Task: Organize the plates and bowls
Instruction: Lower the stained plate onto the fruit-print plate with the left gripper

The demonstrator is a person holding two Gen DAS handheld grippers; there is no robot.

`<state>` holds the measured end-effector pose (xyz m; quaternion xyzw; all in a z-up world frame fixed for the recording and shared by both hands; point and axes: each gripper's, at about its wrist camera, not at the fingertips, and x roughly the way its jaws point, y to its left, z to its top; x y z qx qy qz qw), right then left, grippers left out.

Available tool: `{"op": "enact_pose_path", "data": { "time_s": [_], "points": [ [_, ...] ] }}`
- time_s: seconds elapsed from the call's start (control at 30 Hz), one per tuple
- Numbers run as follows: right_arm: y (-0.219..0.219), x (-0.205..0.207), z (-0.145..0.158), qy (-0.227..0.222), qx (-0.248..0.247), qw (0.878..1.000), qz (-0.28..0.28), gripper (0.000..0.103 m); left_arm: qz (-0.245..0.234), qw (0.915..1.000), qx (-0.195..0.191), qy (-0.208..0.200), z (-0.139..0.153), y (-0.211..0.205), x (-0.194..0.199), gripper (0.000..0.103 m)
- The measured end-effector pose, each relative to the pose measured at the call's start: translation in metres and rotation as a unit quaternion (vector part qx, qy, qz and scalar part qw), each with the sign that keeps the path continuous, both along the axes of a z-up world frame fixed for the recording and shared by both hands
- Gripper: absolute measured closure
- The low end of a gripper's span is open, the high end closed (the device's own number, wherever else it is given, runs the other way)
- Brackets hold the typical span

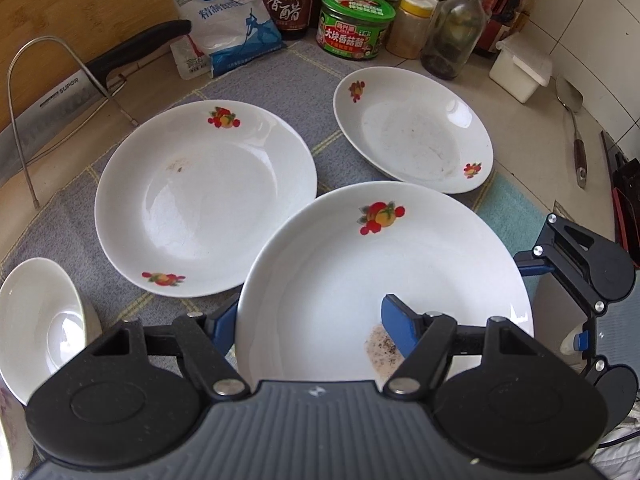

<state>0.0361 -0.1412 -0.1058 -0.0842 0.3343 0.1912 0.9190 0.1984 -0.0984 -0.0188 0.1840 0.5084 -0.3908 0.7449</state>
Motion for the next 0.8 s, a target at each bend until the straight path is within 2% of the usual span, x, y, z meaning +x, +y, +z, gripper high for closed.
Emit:
{"op": "enact_pose_path", "data": {
  "time_s": [0.33, 0.8],
  "points": [
    [-0.066, 0.009, 0.007, -0.006, -0.008, 1.0, -0.022, 0.0, -0.022, 0.9997, -0.01, -0.01, 0.005, -0.064, 0.017, 0.031],
    [-0.136, 0.022, -0.003, 0.001, -0.007, 0.998, -0.065, 0.0, -0.066, 0.9978, -0.008, -0.008, -0.01, -0.143, 0.039, 0.031]
  ]
}}
